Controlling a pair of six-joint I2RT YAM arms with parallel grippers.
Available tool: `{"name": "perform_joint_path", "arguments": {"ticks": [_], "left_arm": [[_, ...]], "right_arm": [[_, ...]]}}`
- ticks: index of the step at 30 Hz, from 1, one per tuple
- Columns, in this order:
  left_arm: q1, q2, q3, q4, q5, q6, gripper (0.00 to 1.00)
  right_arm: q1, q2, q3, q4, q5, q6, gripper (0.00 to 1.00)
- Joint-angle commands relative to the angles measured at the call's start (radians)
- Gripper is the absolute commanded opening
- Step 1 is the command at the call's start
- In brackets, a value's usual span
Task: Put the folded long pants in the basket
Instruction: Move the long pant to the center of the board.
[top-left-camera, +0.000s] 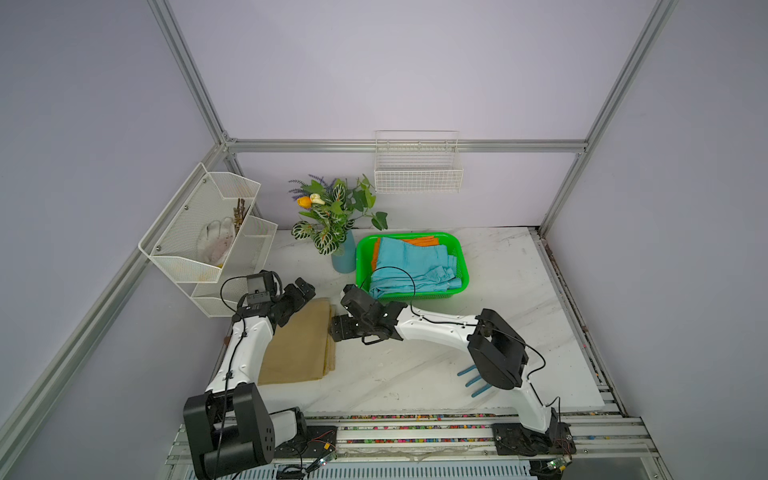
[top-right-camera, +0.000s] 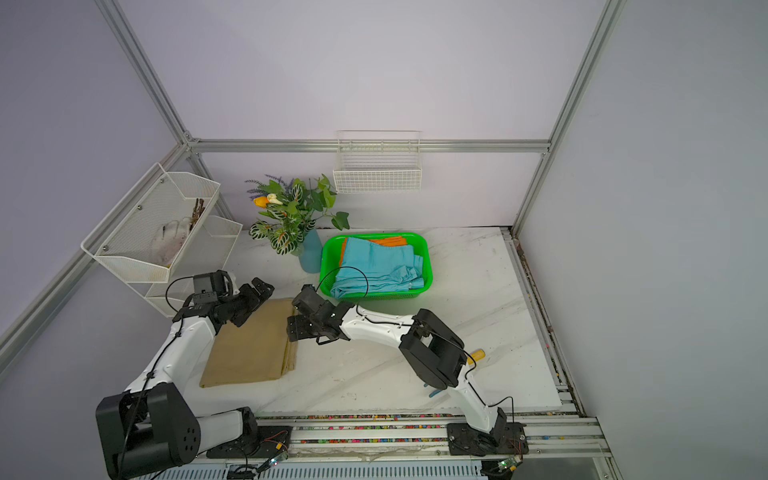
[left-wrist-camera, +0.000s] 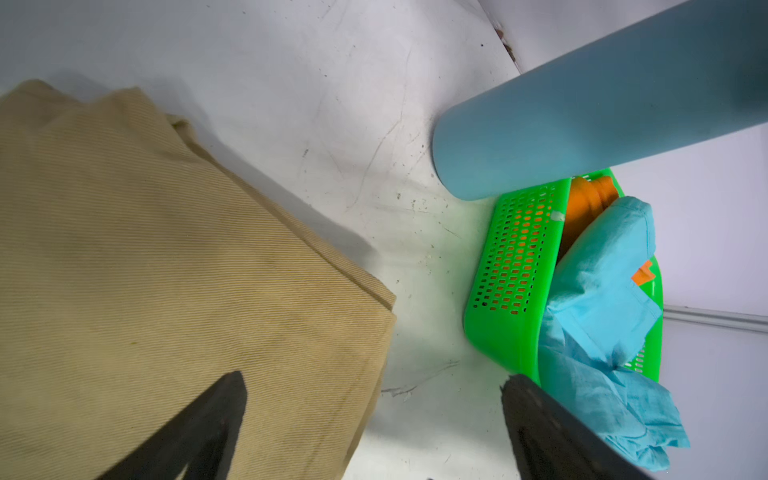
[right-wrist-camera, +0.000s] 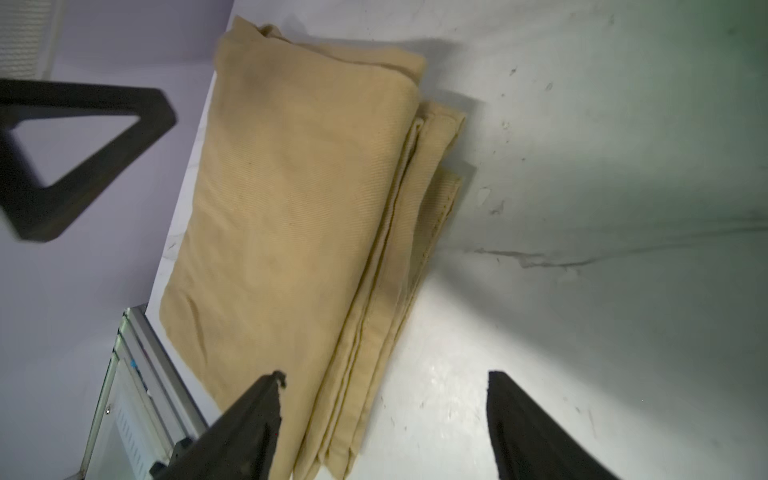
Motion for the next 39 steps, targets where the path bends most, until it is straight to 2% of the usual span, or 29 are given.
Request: {"name": "perform_joint_path", "arguments": {"ticks": [1,6,12,16,17,20,22,23,24,32,37,39], "left_arm": [[0.009,-0.044,-0.007,0.004,-0.015,0.036,1.0],[0.016,-0.061,-0.005,0.01,-0.012,0.04,1.0],[0.024,-0.074,-0.006,0.013,0.004,0.043,1.0],[0.028,-0.078,-0.008,0.015,0.009,0.045,1.0],[0.027,-0.078,-0.008,0.016,0.013,0.043,1.0],[0.029,-0.078,-0.015,0.027,0.026,0.032,1.0],[0.028,-0.078,-0.021,0.032,0.031,0.028,1.0],[0.029,-0.078,-0.023,0.034,0.033,0.026,1.0],[0.029,-0.078,-0.025,0.036,0.037,0.027,1.0],[0.03,-0.028,-0.047,0.071,0.147,0.049,1.0],[0.029,0.004,-0.053,0.084,0.172,0.04,1.0],[0.028,0.014,-0.06,0.088,0.191,0.033,1.0]], "right_arm": [[-0.002,0.064,0.14,-0.075,-0.029,0.056,0.81],[0.007,0.175,0.238,-0.122,-0.054,0.124,0.81],[0.007,0.289,0.374,-0.154,-0.114,0.146,0.81],[0.007,0.357,0.453,-0.185,-0.146,0.165,0.74],[0.007,0.369,0.462,-0.186,-0.148,0.17,0.69],[0.005,0.384,0.473,-0.174,-0.157,0.179,0.4],[0.005,0.376,0.465,-0.173,-0.149,0.176,0.15],[0.005,0.361,0.447,-0.166,-0.137,0.173,0.03],[0.005,0.339,0.421,-0.154,-0.125,0.17,0.0],[-0.003,-0.051,-0.054,0.023,0.07,0.089,0.0],[-0.024,-0.228,-0.237,0.009,0.139,0.047,0.0],[-0.045,-0.275,-0.301,-0.007,0.126,0.032,0.0]]}}
